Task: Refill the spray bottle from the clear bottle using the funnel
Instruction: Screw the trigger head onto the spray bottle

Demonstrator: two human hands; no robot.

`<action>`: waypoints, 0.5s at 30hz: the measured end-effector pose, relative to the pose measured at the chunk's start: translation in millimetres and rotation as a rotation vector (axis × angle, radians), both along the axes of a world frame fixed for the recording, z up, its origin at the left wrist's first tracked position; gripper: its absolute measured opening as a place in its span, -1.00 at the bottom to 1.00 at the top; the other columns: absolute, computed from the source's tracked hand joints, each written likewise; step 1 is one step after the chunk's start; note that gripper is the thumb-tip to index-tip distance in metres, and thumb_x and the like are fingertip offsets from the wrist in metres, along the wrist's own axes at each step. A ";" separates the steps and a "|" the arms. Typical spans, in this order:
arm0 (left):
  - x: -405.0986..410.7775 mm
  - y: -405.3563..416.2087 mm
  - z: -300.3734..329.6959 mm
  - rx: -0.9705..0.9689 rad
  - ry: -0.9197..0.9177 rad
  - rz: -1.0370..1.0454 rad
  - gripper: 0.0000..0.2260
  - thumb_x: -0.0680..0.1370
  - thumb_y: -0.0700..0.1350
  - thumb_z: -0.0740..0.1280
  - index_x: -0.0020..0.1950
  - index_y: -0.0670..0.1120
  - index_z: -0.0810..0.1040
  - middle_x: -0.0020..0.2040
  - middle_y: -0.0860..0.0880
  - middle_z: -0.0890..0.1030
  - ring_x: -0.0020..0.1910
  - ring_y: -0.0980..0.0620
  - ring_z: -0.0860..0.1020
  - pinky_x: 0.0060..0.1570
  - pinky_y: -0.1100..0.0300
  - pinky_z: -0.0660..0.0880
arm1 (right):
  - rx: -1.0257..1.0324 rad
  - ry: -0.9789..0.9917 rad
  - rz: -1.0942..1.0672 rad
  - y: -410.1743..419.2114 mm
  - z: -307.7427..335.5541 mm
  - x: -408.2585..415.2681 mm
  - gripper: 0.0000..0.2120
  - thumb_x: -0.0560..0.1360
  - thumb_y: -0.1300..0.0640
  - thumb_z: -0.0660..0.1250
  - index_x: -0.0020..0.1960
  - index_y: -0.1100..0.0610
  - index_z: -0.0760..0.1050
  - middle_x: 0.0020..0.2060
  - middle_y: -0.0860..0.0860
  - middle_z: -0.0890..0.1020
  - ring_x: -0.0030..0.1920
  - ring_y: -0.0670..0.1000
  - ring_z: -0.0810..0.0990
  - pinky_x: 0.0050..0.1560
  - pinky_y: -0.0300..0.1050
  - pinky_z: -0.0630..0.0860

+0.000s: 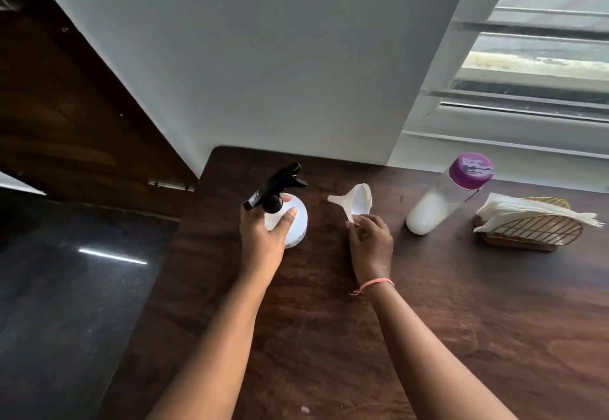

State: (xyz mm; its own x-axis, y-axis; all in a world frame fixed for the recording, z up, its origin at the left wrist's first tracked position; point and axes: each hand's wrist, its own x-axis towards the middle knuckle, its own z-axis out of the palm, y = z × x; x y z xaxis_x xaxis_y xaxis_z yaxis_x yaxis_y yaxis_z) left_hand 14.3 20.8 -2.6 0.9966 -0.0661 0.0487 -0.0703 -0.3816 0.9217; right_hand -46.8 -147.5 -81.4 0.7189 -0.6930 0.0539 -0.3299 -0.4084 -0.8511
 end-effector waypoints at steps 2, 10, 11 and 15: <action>-3.3 2.8 0.8 0.007 0.011 0.007 -0.83 0.45 -0.07 0.44 0.02 0.09 0.60 0.20 0.03 0.43 0.24 0.06 0.43 0.30 -0.05 0.39 | -0.005 0.008 0.010 1.3 -1.2 -3.0 -0.77 0.44 0.20 0.44 0.09 0.18 0.62 0.03 0.03 0.61 -0.01 0.12 0.60 0.03 0.09 0.58; -37.7 7.4 12.2 0.041 0.028 0.011 -0.77 0.44 -0.07 0.45 0.09 -0.02 0.60 0.18 -0.02 0.46 0.20 0.01 0.44 0.24 0.03 0.42 | 0.043 -0.154 -0.045 31.4 47.9 -35.5 -0.58 0.42 0.30 0.38 0.24 0.06 0.47 0.08 -0.02 0.52 -0.15 -0.06 0.55 -0.05 0.06 0.57; -46.3 5.3 12.7 0.057 0.015 0.001 -0.75 0.43 -0.07 0.46 0.10 -0.04 0.60 0.18 -0.05 0.47 0.19 0.00 0.45 0.21 0.09 0.41 | 0.076 -0.198 0.027 43.0 59.3 -47.0 -0.56 0.43 0.30 0.37 0.25 -0.01 0.45 0.11 -0.02 0.53 -0.09 -0.10 0.56 -0.05 0.03 0.58; -84.7 -6.0 20.6 0.023 -0.057 -0.138 -0.73 0.41 0.07 0.45 0.09 0.10 0.57 0.12 0.02 0.48 0.09 -0.02 0.53 0.11 0.11 0.47 | 0.233 -0.254 0.342 79.3 95.5 -90.1 -0.38 0.42 0.09 0.32 0.45 -0.12 0.24 0.40 -0.16 0.36 0.40 -0.08 0.34 0.34 0.10 0.38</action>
